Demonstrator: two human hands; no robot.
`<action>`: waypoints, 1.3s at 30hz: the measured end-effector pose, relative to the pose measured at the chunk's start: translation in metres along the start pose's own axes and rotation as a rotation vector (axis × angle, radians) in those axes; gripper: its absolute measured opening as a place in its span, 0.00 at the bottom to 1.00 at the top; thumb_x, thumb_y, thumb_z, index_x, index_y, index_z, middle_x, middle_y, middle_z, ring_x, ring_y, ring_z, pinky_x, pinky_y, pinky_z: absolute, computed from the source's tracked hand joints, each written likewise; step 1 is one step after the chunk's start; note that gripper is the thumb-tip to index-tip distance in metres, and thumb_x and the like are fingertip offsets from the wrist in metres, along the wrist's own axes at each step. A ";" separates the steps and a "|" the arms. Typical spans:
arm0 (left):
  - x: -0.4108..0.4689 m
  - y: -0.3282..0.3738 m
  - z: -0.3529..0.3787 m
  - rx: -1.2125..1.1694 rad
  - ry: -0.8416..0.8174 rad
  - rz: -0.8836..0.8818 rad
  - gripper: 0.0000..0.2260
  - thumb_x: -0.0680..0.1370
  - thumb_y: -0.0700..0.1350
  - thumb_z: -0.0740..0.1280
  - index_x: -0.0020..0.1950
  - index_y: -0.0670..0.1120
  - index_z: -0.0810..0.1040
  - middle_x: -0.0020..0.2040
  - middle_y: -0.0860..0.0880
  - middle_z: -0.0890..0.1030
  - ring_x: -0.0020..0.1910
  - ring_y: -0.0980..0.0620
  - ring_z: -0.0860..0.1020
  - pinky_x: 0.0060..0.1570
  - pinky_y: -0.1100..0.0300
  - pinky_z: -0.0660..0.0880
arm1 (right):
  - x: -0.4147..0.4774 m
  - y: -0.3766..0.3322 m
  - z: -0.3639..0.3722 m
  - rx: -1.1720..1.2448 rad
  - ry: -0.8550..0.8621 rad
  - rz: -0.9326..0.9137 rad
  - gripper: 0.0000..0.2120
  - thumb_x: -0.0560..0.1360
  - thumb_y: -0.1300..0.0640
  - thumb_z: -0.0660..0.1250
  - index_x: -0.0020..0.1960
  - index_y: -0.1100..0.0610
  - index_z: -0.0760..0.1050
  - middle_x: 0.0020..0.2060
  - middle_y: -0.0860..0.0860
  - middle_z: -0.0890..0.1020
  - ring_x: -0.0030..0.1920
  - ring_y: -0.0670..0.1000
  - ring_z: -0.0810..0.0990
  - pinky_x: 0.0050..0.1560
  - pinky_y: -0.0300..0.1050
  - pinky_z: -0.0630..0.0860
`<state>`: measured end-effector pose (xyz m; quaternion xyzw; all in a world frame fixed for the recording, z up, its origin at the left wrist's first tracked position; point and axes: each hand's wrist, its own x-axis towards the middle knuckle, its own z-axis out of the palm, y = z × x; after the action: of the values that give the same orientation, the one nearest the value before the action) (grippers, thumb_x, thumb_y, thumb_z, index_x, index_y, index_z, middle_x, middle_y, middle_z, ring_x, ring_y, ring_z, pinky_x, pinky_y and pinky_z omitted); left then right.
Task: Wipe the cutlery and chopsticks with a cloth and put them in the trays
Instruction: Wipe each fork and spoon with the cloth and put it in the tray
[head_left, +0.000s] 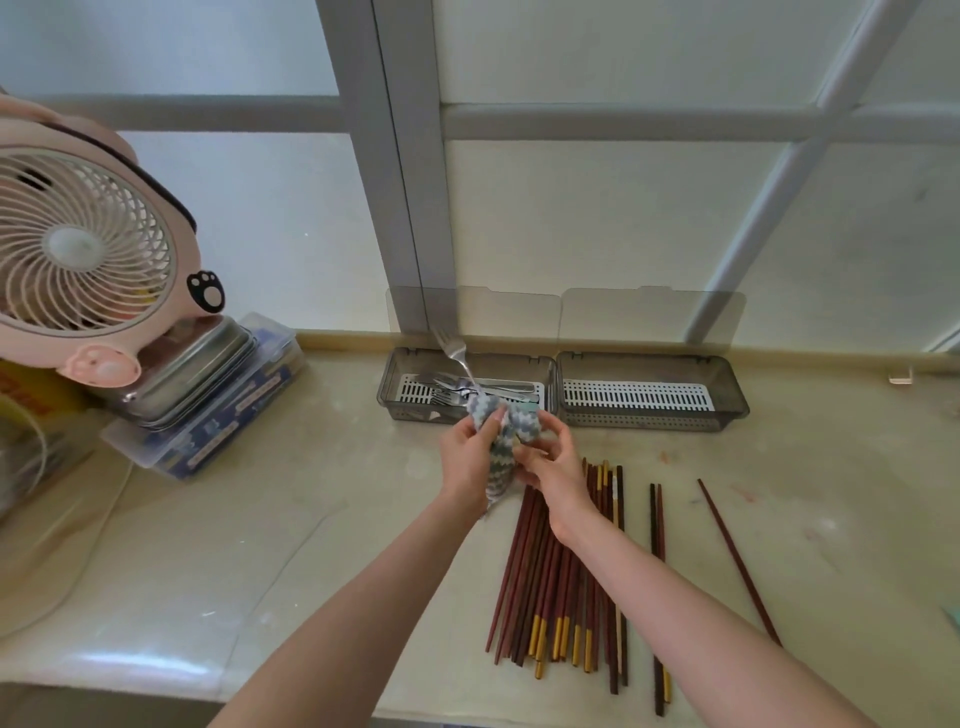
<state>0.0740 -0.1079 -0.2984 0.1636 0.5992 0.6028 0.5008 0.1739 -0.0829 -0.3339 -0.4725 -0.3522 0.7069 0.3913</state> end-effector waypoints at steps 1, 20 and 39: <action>-0.001 -0.001 -0.001 0.015 -0.013 0.015 0.06 0.76 0.42 0.67 0.46 0.40 0.79 0.44 0.41 0.83 0.44 0.44 0.82 0.43 0.53 0.80 | 0.001 0.003 0.001 0.011 -0.011 -0.006 0.24 0.74 0.68 0.67 0.65 0.50 0.70 0.57 0.53 0.78 0.56 0.52 0.79 0.51 0.48 0.80; 0.017 0.000 -0.032 0.430 0.035 -0.067 0.07 0.72 0.40 0.72 0.48 0.40 0.81 0.43 0.44 0.82 0.42 0.49 0.80 0.40 0.60 0.77 | 0.017 -0.017 0.012 -0.526 -0.095 -0.056 0.19 0.70 0.47 0.72 0.57 0.53 0.76 0.51 0.48 0.78 0.52 0.47 0.76 0.47 0.40 0.71; 0.010 -0.004 -0.071 -0.116 -0.006 -0.230 0.08 0.79 0.43 0.61 0.52 0.40 0.77 0.46 0.42 0.82 0.41 0.47 0.81 0.37 0.57 0.79 | 0.129 -0.031 0.047 -1.478 -0.047 -0.344 0.10 0.79 0.54 0.61 0.53 0.51 0.81 0.52 0.48 0.83 0.51 0.50 0.80 0.43 0.39 0.71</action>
<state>0.0148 -0.1407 -0.3222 0.0664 0.5768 0.5745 0.5769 0.1048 0.0392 -0.3434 -0.5349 -0.8111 0.2259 0.0701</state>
